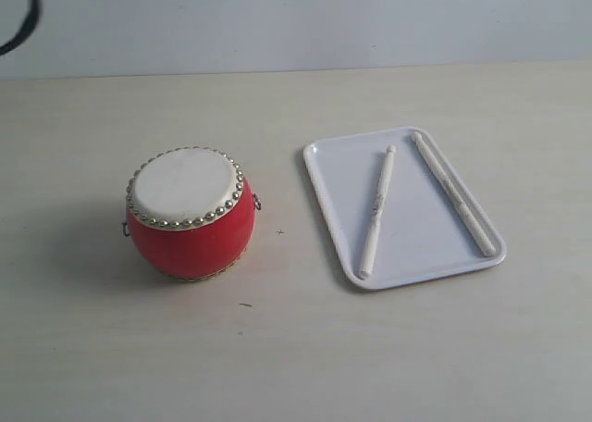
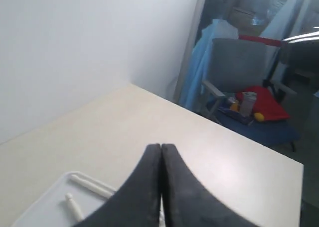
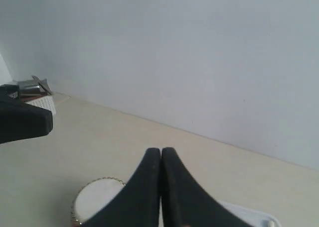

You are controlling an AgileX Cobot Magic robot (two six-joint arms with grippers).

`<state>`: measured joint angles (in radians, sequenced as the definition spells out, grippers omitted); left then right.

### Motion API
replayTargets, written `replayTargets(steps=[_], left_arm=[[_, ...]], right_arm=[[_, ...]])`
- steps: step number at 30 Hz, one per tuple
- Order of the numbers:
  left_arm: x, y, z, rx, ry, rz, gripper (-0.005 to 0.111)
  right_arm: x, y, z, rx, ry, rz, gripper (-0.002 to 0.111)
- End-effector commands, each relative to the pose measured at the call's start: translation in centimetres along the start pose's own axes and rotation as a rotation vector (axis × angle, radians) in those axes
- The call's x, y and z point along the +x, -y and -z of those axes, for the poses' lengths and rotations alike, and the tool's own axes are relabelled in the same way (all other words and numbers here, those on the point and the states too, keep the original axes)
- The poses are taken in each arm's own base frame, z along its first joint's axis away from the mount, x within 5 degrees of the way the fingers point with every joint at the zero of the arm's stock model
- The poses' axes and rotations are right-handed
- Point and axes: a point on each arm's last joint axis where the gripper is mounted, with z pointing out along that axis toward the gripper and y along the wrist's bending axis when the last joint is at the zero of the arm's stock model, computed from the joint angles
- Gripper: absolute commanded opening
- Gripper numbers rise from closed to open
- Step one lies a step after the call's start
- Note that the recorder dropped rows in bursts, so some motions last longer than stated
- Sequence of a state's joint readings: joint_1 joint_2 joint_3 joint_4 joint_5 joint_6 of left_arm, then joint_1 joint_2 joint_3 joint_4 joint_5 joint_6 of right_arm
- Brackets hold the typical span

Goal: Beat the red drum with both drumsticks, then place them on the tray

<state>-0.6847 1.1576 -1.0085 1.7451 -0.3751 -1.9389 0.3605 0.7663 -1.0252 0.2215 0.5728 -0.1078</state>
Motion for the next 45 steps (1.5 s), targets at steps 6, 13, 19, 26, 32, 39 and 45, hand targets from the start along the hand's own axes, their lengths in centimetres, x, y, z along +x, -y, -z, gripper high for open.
replayTargets(steps=[6,13,19,26,32,39,45], left_arm=[[5.7,0.5,10.4,-0.249,0.148,-0.038,0.000],[10.2,1.4,15.5,-0.251,0.252,-0.059,0.000],[13.8,1.4,17.2,-0.245,0.290,-0.059,0.000],[18.1,0.3,17.3,-0.286,0.256,-0.046,0.000],[20.8,-0.3,17.4,-0.310,0.255,-0.029,0.000],[20.8,0.0,17.5,-0.275,0.260,-0.030,0.000],[21.0,0.5,17.3,-0.221,0.237,-0.036,0.000]], right_arm=[[5.5,-0.2,5.5,-0.032,0.265,-0.082,0.000],[12.8,0.5,5.8,-0.021,0.313,-0.097,0.000],[18.4,1.2,5.2,-0.011,0.344,-0.131,0.000],[21.6,1.6,4.3,-0.004,0.288,-0.120,0.000],[24.0,1.9,3.3,0.010,0.217,-0.130,0.000],[24.1,1.8,3.3,0.002,0.198,-0.116,0.000],[24.7,1.4,3.2,-0.038,0.131,-0.115,0.000]])
